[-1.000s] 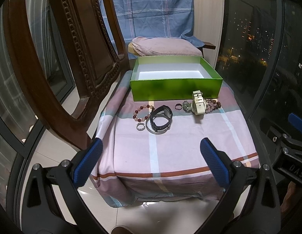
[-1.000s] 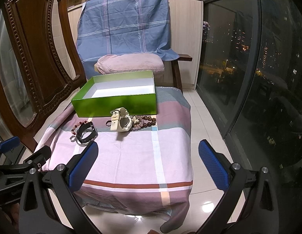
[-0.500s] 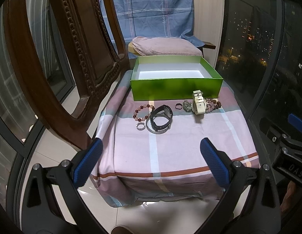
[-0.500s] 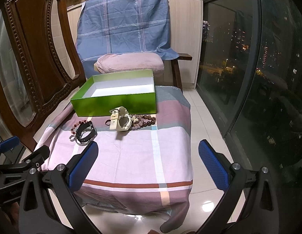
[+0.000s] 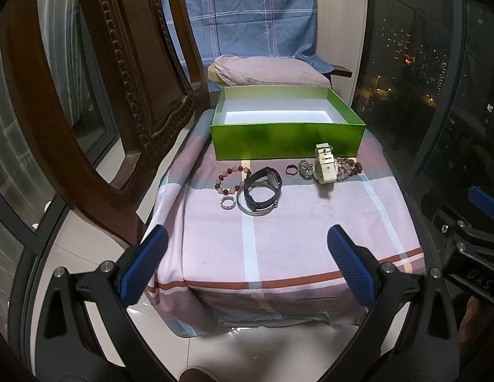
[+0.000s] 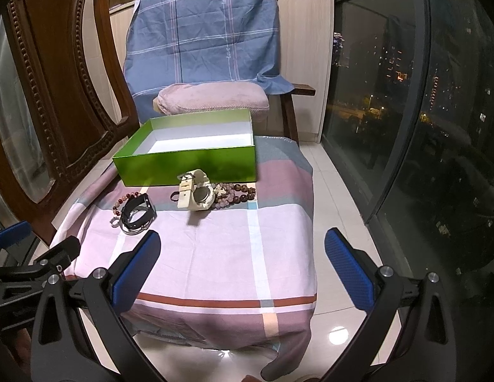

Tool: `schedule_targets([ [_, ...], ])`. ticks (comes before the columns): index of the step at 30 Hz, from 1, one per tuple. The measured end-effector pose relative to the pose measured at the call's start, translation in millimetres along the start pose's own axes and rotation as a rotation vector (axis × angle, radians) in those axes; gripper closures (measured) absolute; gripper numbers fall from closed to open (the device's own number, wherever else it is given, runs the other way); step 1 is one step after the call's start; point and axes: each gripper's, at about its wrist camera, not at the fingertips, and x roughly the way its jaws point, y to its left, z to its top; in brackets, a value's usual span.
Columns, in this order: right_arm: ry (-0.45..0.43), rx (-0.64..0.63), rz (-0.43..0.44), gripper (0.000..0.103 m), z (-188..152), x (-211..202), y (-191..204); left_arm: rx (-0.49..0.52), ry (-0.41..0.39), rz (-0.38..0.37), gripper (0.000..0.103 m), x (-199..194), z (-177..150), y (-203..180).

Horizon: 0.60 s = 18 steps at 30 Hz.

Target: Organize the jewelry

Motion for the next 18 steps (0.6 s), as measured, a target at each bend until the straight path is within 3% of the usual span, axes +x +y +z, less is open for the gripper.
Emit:
schedule_targets([
  [7,-0.015,-0.009,-0.007,0.003,0,4,1,0.002,0.000,0.001,0.004,11,-1,1],
  [10,-0.132,-0.043,-0.030,0.003,5,-10,4,-0.007,-0.017,-0.014,0.004,14,-1,2],
  [13,-0.359,-0.064,-0.049,0.003,6,-33,6,-0.013,-0.033,-0.014,0.004,20,-3,5],
  [14,-0.382,-0.074,-0.051,0.003,6,-30,7,-0.017,-0.031,-0.021,0.004,25,-4,7],
  [15,-0.354,-0.079,-0.054,0.003,6,-20,7,-0.018,-0.033,-0.022,0.004,29,-5,8],
  [17,-0.145,-0.085,0.030,0.003,5,22,7,-0.020,-0.010,-0.023,0.004,43,-7,13],
  [18,-0.120,-0.078,0.045,0.003,5,30,6,-0.023,-0.001,-0.030,0.004,47,-6,15],
])
